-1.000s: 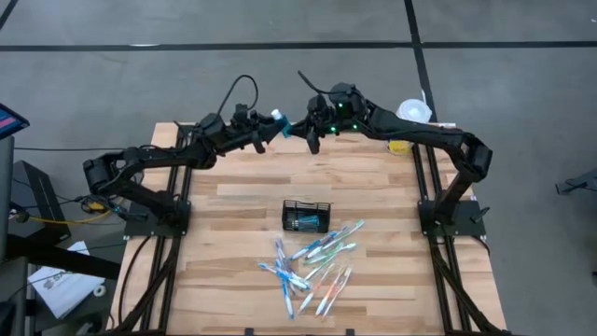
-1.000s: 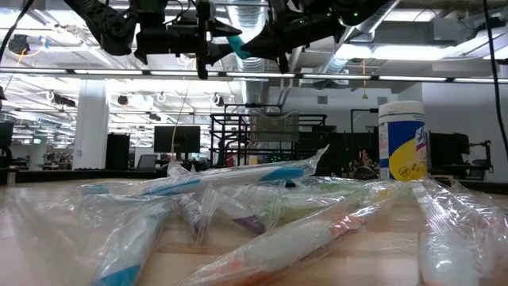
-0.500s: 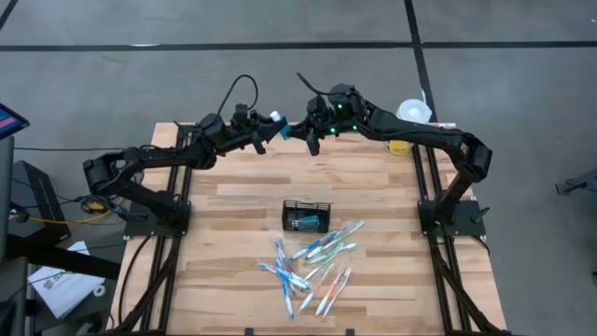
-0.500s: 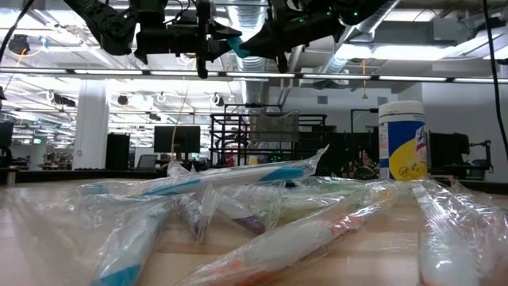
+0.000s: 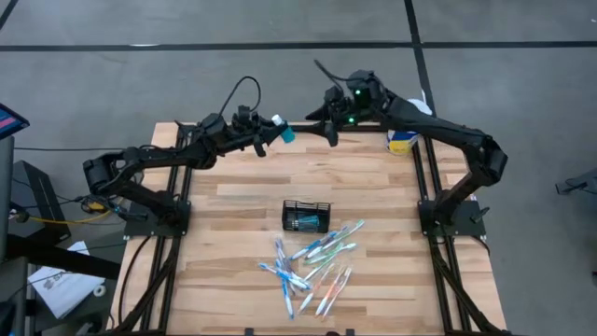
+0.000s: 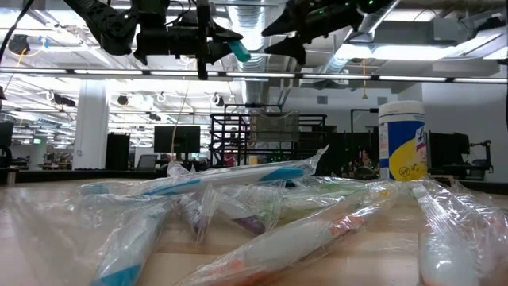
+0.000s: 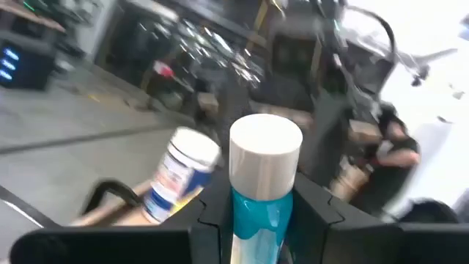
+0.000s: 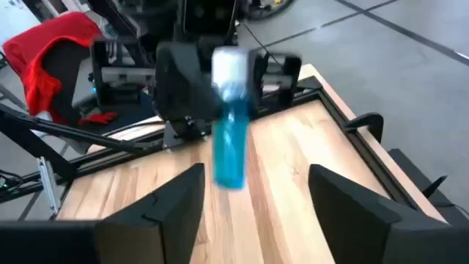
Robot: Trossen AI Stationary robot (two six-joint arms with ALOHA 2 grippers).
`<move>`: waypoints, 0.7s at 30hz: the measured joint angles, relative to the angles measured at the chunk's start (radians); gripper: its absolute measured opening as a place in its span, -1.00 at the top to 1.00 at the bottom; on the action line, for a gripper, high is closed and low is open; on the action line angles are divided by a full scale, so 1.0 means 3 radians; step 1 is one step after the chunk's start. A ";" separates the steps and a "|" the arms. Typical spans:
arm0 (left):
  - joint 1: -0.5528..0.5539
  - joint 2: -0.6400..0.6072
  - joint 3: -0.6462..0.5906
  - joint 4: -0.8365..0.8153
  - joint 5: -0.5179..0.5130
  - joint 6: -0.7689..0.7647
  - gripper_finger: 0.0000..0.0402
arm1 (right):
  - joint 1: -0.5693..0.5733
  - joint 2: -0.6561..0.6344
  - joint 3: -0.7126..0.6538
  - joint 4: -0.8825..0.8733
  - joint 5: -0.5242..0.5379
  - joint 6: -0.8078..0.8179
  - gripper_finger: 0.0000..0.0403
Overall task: Pick & Place toothbrushing station
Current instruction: Put the blue mouthwash into the black wire organizer
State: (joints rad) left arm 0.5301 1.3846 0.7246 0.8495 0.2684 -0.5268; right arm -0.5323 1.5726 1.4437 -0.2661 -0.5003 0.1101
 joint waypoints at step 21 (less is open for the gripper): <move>-0.0413 0.0000 0.0102 -0.0886 0.0353 0.0795 0.61 | 0.0345 -0.0085 -0.0005 -0.0201 -0.0286 -0.0016 0.18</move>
State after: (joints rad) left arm 0.4061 1.3846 0.7553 0.5835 0.3744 -0.2882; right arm -0.4288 1.5470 1.4422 -0.3263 -0.5861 0.1053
